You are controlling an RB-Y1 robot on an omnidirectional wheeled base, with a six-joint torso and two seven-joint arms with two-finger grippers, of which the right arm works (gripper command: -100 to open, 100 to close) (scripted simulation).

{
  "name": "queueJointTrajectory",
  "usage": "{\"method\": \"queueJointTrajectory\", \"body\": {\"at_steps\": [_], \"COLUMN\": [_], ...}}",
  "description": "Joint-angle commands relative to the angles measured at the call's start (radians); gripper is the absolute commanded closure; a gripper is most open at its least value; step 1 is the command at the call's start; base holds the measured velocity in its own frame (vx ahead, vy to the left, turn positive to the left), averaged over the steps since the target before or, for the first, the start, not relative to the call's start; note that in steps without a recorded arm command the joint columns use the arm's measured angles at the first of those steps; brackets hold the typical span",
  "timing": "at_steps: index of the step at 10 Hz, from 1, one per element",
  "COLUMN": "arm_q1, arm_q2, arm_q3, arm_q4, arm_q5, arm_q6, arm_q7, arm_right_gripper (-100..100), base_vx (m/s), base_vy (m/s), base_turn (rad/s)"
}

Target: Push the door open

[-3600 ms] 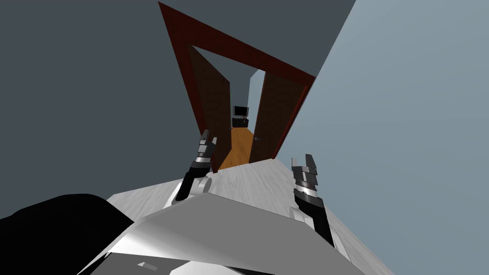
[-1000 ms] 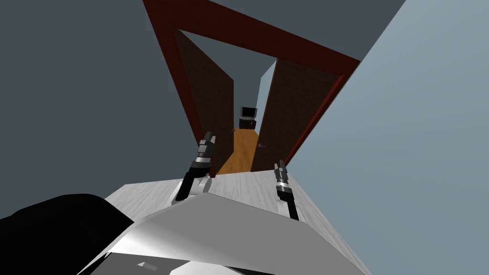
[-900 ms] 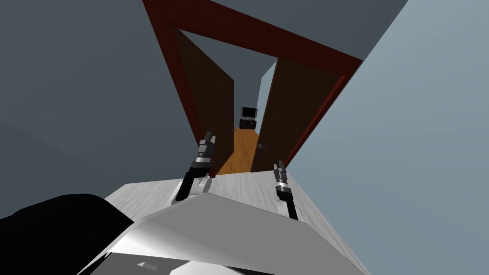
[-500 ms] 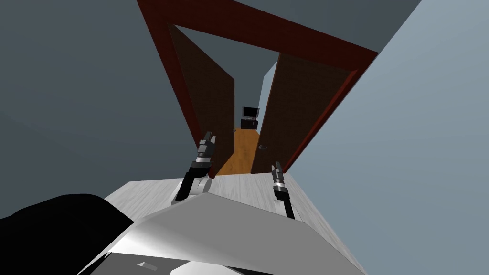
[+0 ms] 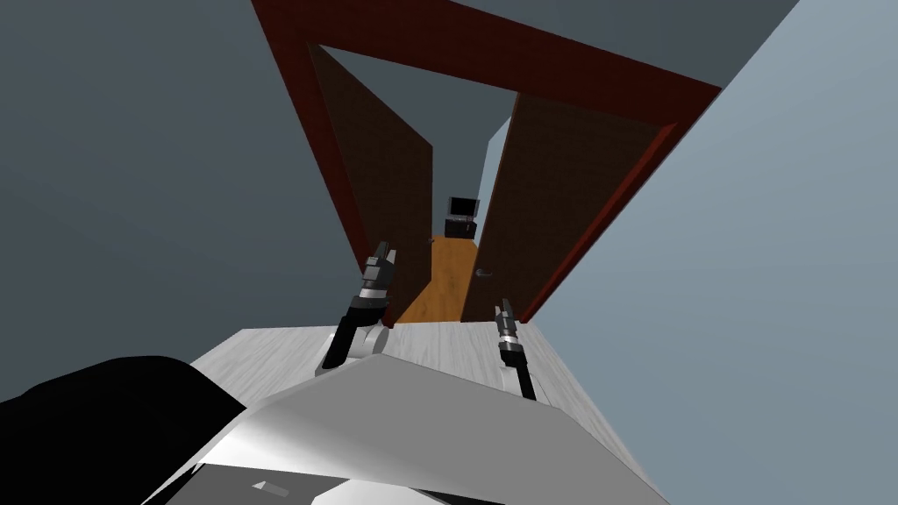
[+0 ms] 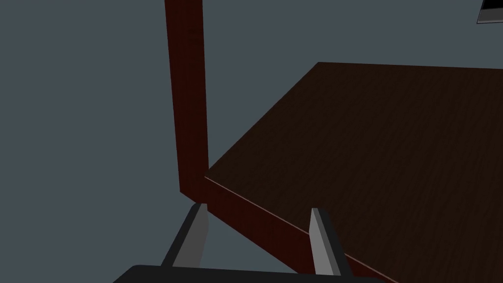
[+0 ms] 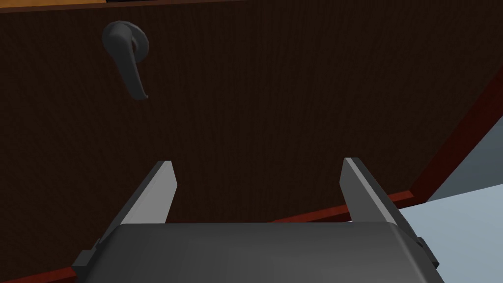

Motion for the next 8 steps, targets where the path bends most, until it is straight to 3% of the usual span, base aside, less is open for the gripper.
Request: {"method": "queueJointTrajectory", "body": {"at_steps": [1,2,8], "arm_q1": [-0.020,-0.020,-0.093], "arm_q2": [-0.001,-0.001,-0.006], "arm_q3": [0.007,0.007,0.030], "arm_q4": [0.050,0.058,0.240], "arm_q5": [-0.006,-0.006,-0.030], "arm_q6": [-0.011,-0.011,-0.050], "arm_q7": [0.002,0.002,0.007], "arm_right_gripper": [-100,-100,-100], "base_vx": [0.099,0.067,0.075], "base_vy": [-0.056,-0.045,-0.064], "base_turn": [0.086,0.030,0.070]}}
